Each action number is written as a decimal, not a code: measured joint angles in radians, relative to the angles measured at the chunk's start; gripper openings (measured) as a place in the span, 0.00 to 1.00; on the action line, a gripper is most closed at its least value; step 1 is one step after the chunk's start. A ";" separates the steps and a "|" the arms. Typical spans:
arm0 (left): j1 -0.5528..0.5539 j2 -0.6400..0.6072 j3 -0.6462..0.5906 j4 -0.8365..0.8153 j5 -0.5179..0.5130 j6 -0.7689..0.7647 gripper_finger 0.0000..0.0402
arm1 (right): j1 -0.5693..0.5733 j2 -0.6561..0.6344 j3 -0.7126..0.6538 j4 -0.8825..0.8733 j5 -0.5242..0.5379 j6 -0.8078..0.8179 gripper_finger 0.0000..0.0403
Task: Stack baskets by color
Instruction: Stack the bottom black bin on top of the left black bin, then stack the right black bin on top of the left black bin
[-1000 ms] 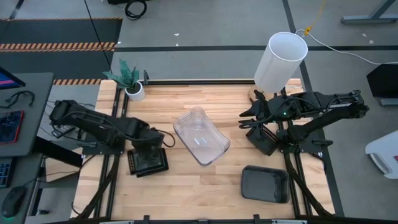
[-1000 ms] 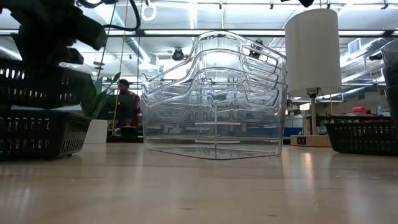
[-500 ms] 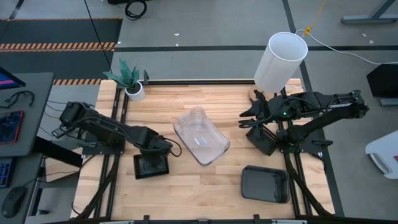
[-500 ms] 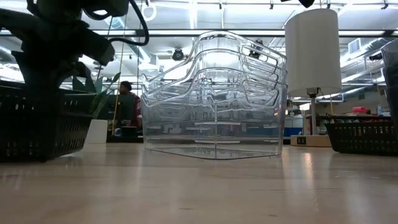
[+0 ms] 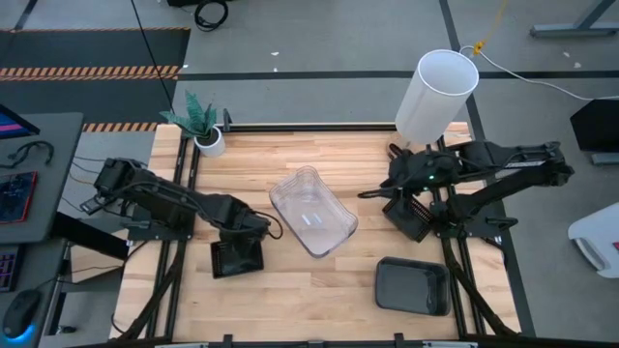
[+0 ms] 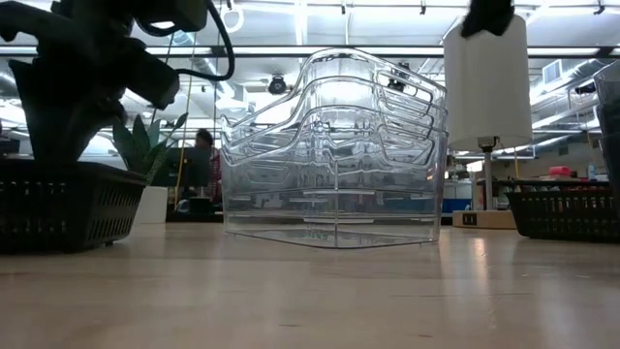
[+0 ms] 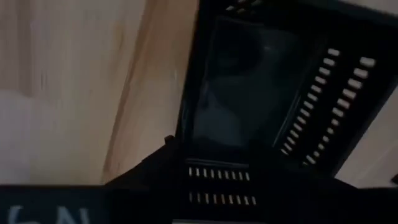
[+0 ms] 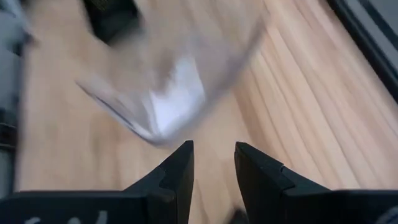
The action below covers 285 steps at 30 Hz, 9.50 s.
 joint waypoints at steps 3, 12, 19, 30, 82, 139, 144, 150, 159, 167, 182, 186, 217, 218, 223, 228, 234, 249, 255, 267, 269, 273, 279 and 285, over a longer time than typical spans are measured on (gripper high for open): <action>0.005 -0.013 0.000 0.002 0.007 -0.050 0.46 | -0.039 0.025 0.000 -0.103 0.007 0.028 0.30; -0.018 -0.044 0.120 -0.018 -0.011 -0.137 0.34 | -0.159 0.105 -0.001 -0.215 -0.088 -0.035 0.30; -0.037 -0.075 0.270 -0.022 -0.102 -0.147 0.29 | -0.269 0.118 -0.001 -0.222 -0.124 -0.203 0.30; -0.054 -0.084 0.411 -0.032 -0.279 -0.149 0.29 | -0.433 0.111 -0.075 -0.242 -0.176 -0.428 0.30; -0.132 -0.193 0.435 0.044 -0.290 -0.346 0.29 | -0.476 0.484 -0.304 -0.051 -0.222 -1.051 0.40; 0.048 -0.052 0.625 0.593 -0.293 0.229 0.29 | -0.612 0.537 0.455 -0.562 -0.510 -0.222 0.02; 0.068 0.062 0.854 0.445 -0.290 0.405 0.29 | -0.548 0.543 0.455 -0.555 -0.539 -0.154 0.02; 0.114 0.211 1.062 0.234 -0.256 0.494 0.29 | -0.519 0.542 0.455 -0.563 -0.604 -0.085 0.02; 0.157 0.380 1.200 0.100 -0.064 0.603 0.41 | -0.491 0.542 0.455 -0.562 -0.598 0.037 0.02; 0.148 0.446 1.196 0.073 -0.038 0.715 0.62 | -0.437 0.581 0.454 -0.563 -0.616 0.089 0.02; 0.118 0.493 1.195 -0.013 -0.035 0.855 0.57 | -0.402 0.657 0.454 -0.556 -0.687 0.084 0.02; 0.106 0.515 1.194 -0.026 -0.033 0.865 0.55 | -0.410 0.657 0.454 -0.562 -0.688 0.086 0.02; 0.097 0.557 1.195 -0.036 -0.092 0.877 0.44 | -0.411 0.657 0.454 -0.562 -0.712 0.056 0.02; 0.093 0.553 1.195 -0.042 -0.093 0.873 0.46 | -0.410 0.657 0.454 -0.562 -0.711 0.052 0.02; 0.086 0.518 1.199 -0.049 -0.103 0.860 0.52 | -0.415 0.656 0.454 -0.562 -0.671 0.040 0.02; 0.087 0.513 1.200 -0.044 -0.134 0.861 0.49 | -0.427 0.656 0.454 -0.562 -0.665 0.040 0.02; 0.088 0.537 1.192 0.005 -0.142 0.861 0.48 | -0.429 0.656 0.454 -0.563 -0.668 0.034 0.02; 0.087 0.588 1.192 0.038 -0.216 0.861 0.44 | -0.429 0.656 0.454 -0.562 -0.647 0.015 0.02; 0.081 0.588 1.192 0.032 -0.227 0.874 0.40 | -0.429 0.656 0.454 -0.562 -0.661 0.014 0.02; 0.081 0.585 1.192 0.002 -0.226 0.918 0.07 | -0.429 0.656 0.454 -0.556 -0.691 -0.013 0.02; 0.080 0.580 1.196 -0.003 -0.219 0.922 0.03 | -0.429 0.656 0.454 -0.548 -0.683 -0.016 0.04; 0.084 0.579 1.280 -0.055 -0.216 0.918 0.02 | -0.429 0.656 0.456 -0.530 -0.655 -0.019 0.10; 0.094 0.580 1.378 -0.128 -0.175 0.897 0.01 | -0.446 0.652 0.458 -0.513 -0.602 -0.048 0.25; 0.079 0.561 1.377 -0.209 -0.172 0.875 0.01 | -0.502 0.609 0.477 -0.460 -0.740 -0.035 0.41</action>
